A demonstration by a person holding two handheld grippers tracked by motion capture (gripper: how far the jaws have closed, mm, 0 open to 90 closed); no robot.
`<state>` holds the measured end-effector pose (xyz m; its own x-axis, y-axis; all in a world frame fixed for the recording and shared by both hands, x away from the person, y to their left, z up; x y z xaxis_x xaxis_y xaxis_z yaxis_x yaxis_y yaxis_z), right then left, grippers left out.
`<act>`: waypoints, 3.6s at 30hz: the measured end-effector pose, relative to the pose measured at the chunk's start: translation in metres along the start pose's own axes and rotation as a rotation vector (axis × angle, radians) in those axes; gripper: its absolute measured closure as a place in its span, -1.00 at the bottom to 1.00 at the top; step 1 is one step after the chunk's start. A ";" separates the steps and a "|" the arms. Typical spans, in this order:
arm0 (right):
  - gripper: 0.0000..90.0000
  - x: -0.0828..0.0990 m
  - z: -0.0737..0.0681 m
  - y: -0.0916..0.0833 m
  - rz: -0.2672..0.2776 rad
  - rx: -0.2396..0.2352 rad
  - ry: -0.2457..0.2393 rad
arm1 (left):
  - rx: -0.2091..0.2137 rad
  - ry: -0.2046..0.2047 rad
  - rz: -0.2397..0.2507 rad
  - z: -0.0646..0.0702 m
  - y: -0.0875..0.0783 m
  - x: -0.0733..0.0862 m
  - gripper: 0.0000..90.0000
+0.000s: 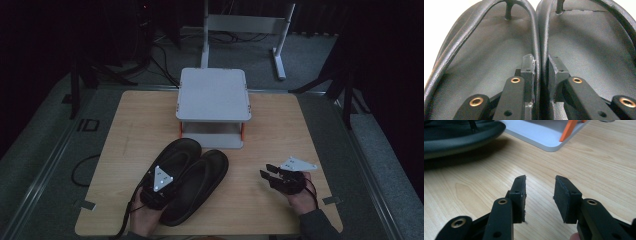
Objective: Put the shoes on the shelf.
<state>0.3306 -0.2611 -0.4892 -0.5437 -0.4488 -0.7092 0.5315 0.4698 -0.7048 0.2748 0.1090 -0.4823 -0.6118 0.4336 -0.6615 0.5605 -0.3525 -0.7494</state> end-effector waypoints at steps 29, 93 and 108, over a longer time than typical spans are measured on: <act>0.18 0.007 0.007 0.010 -0.032 0.052 0.020 | -0.021 -0.038 0.031 0.002 0.027 -0.050 0.70; 0.17 0.009 0.004 0.014 -0.055 0.055 0.002 | -0.239 -0.293 0.100 0.016 0.090 -0.122 0.70; 0.17 0.009 0.004 0.014 -0.054 0.053 -0.002 | -0.286 -0.315 0.102 0.017 0.110 -0.134 0.70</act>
<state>0.3353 -0.2618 -0.5058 -0.5715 -0.4740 -0.6698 0.5351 0.4035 -0.7422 0.4083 -0.0019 -0.4767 -0.6606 0.1191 -0.7413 0.7320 -0.1172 -0.6711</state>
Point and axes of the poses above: each handheld gripper's, and its own axes: y roughly forward along the jaws, x roughly out of its underside, z roughly to its right, the point moved 4 cm from there along y, roughly forward along the jaws, and after that the axes turned 11 degrees about -z, right-handed, at the moved point
